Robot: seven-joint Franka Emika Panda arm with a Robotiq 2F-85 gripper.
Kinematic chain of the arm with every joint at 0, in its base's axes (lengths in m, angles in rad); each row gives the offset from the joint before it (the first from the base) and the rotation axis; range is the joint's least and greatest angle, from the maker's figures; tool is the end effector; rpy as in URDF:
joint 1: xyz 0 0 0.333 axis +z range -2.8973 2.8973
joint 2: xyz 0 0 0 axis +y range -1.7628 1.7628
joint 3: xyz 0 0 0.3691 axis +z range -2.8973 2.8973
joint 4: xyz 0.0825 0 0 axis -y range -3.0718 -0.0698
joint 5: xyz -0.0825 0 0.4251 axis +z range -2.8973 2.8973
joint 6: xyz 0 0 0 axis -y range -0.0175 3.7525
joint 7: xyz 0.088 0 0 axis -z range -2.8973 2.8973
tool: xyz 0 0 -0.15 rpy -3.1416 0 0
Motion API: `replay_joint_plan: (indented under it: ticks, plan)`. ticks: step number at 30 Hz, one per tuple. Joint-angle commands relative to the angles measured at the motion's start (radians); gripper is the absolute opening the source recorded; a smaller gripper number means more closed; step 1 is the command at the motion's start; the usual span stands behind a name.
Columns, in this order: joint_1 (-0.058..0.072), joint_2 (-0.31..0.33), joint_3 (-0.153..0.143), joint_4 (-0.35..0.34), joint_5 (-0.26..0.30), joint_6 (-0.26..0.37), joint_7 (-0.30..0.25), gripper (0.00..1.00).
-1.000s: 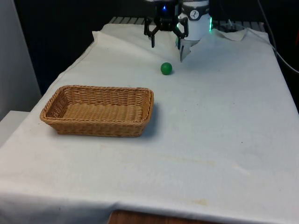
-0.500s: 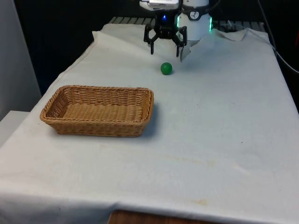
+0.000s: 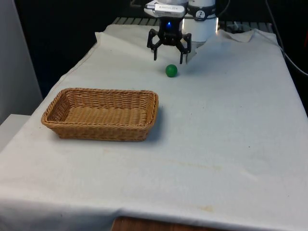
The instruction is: Pick up the ball and place it into the basket.
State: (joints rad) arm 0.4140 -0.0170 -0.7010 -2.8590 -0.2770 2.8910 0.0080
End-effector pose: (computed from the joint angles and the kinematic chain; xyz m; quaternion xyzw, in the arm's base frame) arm 0.3623 -0.0914 0.1742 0.9991 -0.0141 0.0184 0.0347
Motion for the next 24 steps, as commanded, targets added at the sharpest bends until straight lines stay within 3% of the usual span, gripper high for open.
replay_joint_plan:
  ticks: [1,4,5,6,14,15,16,23,24]
  plan:
    - [0.007,0.001,0.006,-0.010,0.031,0.016,-0.016,1.00]
    - [0.007,0.019,0.012,-0.004,0.037,0.020,-0.014,1.00]
    - [0.001,0.025,0.006,0.012,0.006,0.003,0.001,1.00]
    - [0.006,0.025,0.015,-0.003,0.039,0.022,-0.015,1.00]
    - [0.000,0.064,0.030,-0.005,0.055,0.046,-0.018,1.00]
    - [0.002,0.077,0.018,0.018,0.023,0.025,0.001,1.00]
    - [0.000,0.067,0.031,-0.005,0.056,0.048,-0.018,1.00]
    - [-0.003,0.093,0.044,-0.003,0.070,0.071,-0.017,1.00]
    - [0.002,0.107,0.027,0.018,0.038,0.055,0.001,1.00]
